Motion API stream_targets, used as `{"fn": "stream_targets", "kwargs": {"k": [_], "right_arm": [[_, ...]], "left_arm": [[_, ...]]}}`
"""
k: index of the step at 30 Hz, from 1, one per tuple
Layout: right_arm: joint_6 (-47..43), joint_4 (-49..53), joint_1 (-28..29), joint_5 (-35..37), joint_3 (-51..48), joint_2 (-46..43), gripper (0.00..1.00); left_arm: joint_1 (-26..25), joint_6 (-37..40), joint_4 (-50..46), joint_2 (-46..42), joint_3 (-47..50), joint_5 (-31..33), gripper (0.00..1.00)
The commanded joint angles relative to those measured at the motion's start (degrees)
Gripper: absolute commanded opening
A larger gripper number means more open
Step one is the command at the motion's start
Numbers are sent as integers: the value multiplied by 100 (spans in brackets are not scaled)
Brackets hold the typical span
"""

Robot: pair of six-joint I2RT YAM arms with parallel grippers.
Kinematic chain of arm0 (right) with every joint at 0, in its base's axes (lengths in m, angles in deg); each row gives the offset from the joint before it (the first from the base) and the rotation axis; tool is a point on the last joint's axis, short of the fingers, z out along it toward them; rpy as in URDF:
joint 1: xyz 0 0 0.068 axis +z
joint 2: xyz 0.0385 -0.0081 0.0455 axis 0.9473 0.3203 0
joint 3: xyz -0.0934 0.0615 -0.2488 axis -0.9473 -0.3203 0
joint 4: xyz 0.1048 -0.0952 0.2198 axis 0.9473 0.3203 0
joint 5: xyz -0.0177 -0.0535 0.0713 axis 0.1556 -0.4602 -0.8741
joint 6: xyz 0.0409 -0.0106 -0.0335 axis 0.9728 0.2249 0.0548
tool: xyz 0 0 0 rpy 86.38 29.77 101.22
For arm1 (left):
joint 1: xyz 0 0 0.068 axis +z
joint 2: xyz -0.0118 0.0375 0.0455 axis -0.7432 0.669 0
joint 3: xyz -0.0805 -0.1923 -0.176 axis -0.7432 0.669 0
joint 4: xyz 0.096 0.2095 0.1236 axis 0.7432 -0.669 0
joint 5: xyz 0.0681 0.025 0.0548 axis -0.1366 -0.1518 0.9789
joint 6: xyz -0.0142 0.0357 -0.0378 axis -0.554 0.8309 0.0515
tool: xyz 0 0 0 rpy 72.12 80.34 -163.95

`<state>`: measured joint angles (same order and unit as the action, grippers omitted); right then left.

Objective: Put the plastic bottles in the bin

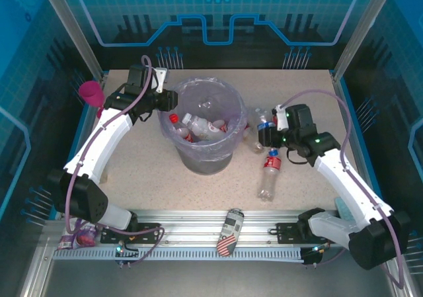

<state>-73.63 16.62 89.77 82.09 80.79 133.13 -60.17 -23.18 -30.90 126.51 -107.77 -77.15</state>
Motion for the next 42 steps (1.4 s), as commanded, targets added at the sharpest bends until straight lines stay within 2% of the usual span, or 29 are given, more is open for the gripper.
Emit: {"fn": "stream_targets", "kwargs": {"k": [1, 7, 14, 18, 21, 30, 37, 39, 42], "right_arm": [[-512, 382, -58, 252, 764, -29, 57], [-812, 63, 107, -76, 1974, 456, 56], [-1343, 49, 1179, -137, 3608, 1692, 55], [-1555, 649, 1716, -161, 4575, 2626, 55], [-1875, 1259, 2087, 342, 5137, 3282, 55], [-1989, 1574, 2279, 1, 5347, 4019, 55], [-2157, 1731, 2247, 215, 5333, 4425, 56], [-2170, 1742, 2229, 248, 5331, 4507, 58], [-2225, 1714, 2232, 297, 5307, 4566, 68]], "left_arm": [[-21, 125, -689, 460, 428, 299, 46], [-23, 133, -688, 465, 428, 292, 46], [-19, 133, -690, 471, 420, 297, 46], [-18, 136, -694, 468, 428, 301, 46], [-23, 134, -690, 464, 428, 305, 46], [-22, 143, -691, 468, 427, 315, 46], [-23, 151, -688, 463, 428, 328, 46], [-23, 152, -688, 468, 428, 326, 46], [-23, 162, -690, 464, 427, 334, 46]]}}
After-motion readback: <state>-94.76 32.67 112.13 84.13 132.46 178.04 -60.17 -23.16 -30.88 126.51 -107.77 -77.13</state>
